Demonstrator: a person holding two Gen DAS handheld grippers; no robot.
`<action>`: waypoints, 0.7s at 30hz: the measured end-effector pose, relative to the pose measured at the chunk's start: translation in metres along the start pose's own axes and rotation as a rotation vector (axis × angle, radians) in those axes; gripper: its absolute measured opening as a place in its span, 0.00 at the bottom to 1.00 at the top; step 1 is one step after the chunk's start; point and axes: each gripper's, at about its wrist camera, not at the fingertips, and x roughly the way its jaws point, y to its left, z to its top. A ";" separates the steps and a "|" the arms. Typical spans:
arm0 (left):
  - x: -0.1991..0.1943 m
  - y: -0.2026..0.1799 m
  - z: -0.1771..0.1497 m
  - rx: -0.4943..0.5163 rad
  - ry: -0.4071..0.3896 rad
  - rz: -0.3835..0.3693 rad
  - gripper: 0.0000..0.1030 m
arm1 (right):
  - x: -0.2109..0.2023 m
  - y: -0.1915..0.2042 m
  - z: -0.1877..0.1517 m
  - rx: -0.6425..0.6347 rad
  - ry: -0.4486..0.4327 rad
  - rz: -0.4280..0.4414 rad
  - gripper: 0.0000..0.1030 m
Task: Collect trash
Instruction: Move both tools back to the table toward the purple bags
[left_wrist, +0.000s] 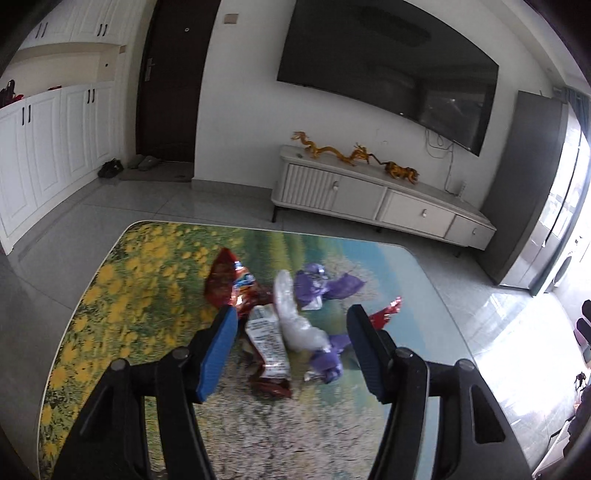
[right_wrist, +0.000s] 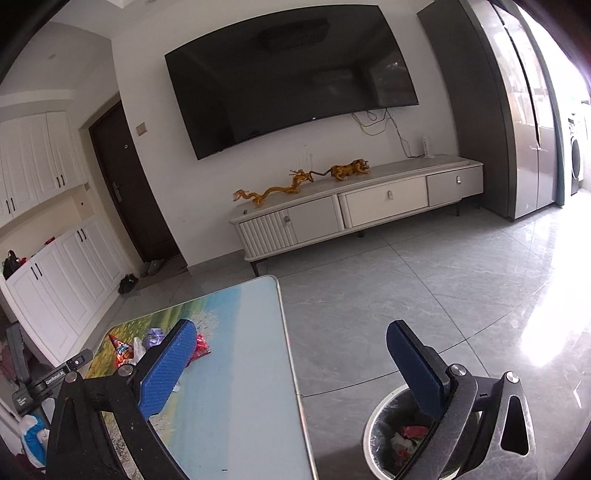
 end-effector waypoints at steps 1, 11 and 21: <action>0.002 0.008 -0.001 -0.010 0.010 0.011 0.58 | 0.006 0.006 -0.002 -0.008 0.014 0.012 1.00; 0.043 0.027 -0.025 -0.016 0.150 0.028 0.58 | 0.081 0.057 -0.026 -0.058 0.180 0.112 1.00; 0.046 0.011 -0.027 0.006 0.122 0.001 0.58 | 0.143 0.088 -0.043 -0.084 0.292 0.184 0.99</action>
